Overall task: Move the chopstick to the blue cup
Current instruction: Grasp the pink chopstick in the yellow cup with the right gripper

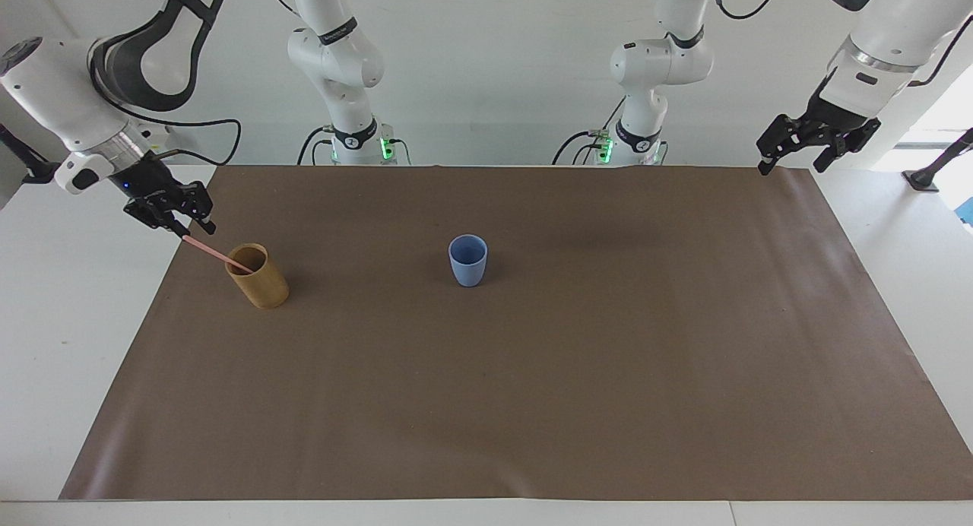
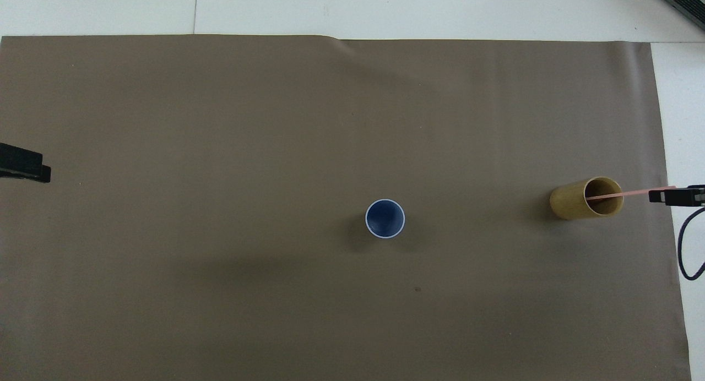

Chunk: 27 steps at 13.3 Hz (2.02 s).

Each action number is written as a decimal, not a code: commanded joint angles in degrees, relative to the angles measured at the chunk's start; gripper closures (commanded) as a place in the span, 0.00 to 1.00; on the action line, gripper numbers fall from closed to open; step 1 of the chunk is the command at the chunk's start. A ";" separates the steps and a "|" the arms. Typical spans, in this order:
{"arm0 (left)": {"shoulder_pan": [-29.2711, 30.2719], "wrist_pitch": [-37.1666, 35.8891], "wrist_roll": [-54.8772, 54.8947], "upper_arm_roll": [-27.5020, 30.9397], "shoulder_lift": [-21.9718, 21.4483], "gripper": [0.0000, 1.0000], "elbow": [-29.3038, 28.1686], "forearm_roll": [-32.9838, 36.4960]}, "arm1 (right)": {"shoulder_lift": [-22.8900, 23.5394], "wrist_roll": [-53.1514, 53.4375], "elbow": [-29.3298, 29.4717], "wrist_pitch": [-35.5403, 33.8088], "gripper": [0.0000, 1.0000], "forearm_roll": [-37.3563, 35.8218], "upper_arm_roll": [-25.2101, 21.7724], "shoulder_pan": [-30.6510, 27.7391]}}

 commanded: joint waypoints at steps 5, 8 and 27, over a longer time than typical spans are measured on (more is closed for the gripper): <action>0.25 -1.70 0.19 -0.92 -1.94 0.00 0.22 -1.43 | 1.21 -3.34 0.66 2.99 0.46 2.04 0.35 -0.71; 0.86 -1.79 0.19 -0.66 -1.94 0.00 0.22 -1.43 | 1.04 -3.25 0.57 2.55 0.68 2.04 0.35 -0.71; 0.86 -1.79 0.19 -0.66 -1.94 0.00 0.22 -1.43 | -7.39 20.91 12.61 -13.98 1.00 -19.65 4.65 11.41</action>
